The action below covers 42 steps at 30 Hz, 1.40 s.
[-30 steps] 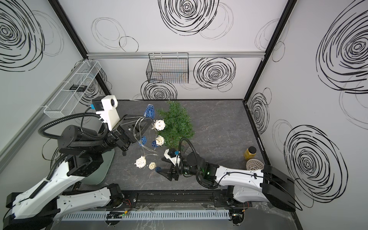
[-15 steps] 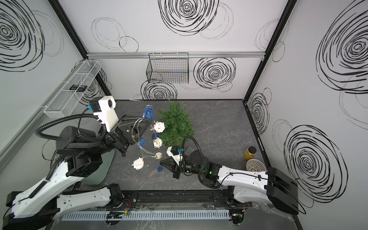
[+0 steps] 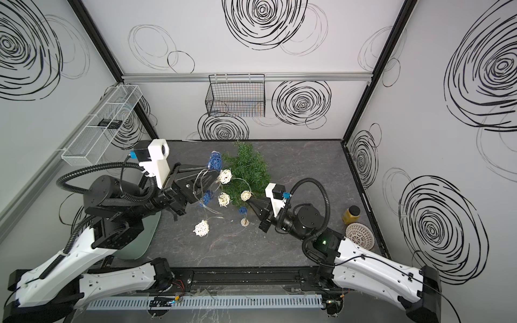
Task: Remove string lights from the small christmas tree
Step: Remove the light string from the Christmas tree.
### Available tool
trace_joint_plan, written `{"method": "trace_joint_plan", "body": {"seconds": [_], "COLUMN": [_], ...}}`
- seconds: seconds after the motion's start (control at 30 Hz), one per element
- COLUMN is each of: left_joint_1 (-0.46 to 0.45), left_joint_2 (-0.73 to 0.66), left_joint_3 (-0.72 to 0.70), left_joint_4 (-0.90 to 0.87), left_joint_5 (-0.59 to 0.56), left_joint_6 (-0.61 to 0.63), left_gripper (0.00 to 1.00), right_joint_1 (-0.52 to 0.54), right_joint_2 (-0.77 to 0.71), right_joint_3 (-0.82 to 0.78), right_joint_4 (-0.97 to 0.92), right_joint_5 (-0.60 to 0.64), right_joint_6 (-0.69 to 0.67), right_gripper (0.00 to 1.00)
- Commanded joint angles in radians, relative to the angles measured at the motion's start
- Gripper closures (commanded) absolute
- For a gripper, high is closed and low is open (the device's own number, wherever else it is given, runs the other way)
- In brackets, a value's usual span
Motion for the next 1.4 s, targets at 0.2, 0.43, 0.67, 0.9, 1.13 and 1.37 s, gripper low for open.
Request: {"method": "trace_joint_plan", "body": {"seconds": [0.2, 0.43, 0.67, 0.9, 1.13, 1.37], "left_joint_1": [0.002, 0.002, -0.003, -0.106, -0.19, -0.162], "left_joint_2": [-0.01, 0.013, 0.053, 0.161, 0.329, 0.538], "left_joint_3": [0.031, 0.054, 0.067, 0.091, 0.127, 0.245], "left_joint_4": [0.03, 0.037, 0.049, 0.027, -0.005, -0.113], "left_joint_5": [-0.019, 0.0, 0.021, -0.034, -0.143, -0.259], "left_joint_6": [0.027, 0.017, 0.005, 0.046, 0.1, 0.123], "left_gripper": [1.0, 1.0, 1.0, 1.0, 1.0, 1.0], "right_joint_1": [-0.037, -0.083, -0.181, -0.249, -0.449, -0.637], "right_joint_2": [0.097, 0.08, 0.013, -0.071, -0.093, -0.138], "right_joint_3": [0.268, 0.338, 0.37, 0.312, 0.209, 0.036], "right_joint_4": [-0.047, -0.059, -0.145, -0.277, -0.475, -0.552], "right_joint_5": [0.088, 0.224, 0.313, 0.459, 0.38, 0.119], "right_joint_6": [-0.051, -0.082, -0.068, 0.014, 0.224, 0.388], "right_gripper": [1.0, 1.0, 1.0, 1.0, 1.0, 0.98]}}
